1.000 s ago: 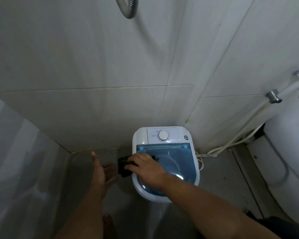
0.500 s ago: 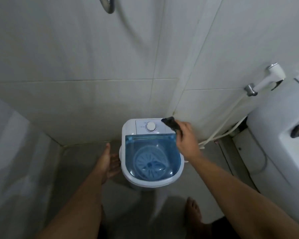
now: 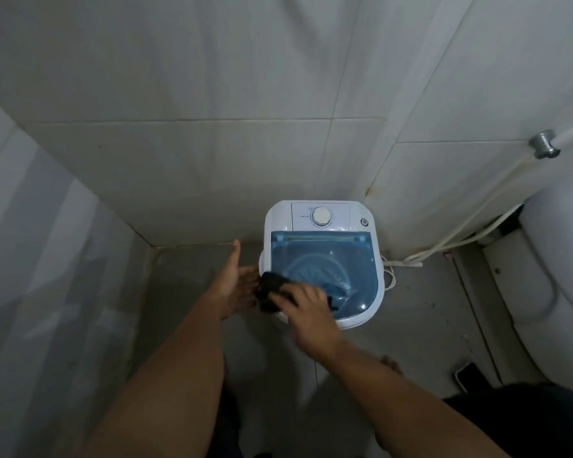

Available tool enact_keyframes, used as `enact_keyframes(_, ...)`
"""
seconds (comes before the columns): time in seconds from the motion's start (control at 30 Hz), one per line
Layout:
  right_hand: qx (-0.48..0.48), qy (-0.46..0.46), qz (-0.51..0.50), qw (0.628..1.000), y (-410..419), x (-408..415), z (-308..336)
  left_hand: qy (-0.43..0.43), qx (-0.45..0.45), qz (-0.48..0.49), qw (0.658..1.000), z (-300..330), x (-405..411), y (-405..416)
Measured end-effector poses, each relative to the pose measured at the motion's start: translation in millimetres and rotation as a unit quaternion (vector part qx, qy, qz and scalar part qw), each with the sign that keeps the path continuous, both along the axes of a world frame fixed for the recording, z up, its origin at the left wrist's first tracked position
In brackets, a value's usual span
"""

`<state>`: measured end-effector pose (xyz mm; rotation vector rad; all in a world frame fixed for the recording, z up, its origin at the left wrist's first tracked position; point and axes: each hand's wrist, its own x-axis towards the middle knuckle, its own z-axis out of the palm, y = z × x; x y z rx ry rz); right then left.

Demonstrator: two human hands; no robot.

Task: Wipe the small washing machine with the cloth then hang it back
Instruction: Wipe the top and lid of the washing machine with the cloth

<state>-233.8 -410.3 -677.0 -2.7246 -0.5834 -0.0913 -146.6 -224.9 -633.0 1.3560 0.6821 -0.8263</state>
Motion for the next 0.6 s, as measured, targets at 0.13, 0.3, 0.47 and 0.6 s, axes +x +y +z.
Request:
enact_keyframes(0.13, -0.02, 0.03, 0.114, 0.993, -25.6, -7.3, 11.9, 0.001, 0.002, -0.032, 0.999, 5.1, -0.9, 7.8)
enact_keyframes(0.3, 0.013, 0.03, 0.004, 0.999, -69.3, 5.0, 41.8, -0.016, 0.01, -0.043, 0.999, 9.9, -1.9, 4.1)
enact_keyframes(0.47, -0.015, 0.023, -0.018, 0.999, -29.1, -13.4, 21.4, -0.025, 0.01, -0.042, 0.999, 10.0, -5.0, 6.2)
enact_keyframes(0.6, -0.075, -0.003, 0.117, 0.99, -12.3, -45.6, 6.6, -0.017, 0.01, -0.036, 0.999, 9.2, -2.2, 8.5)
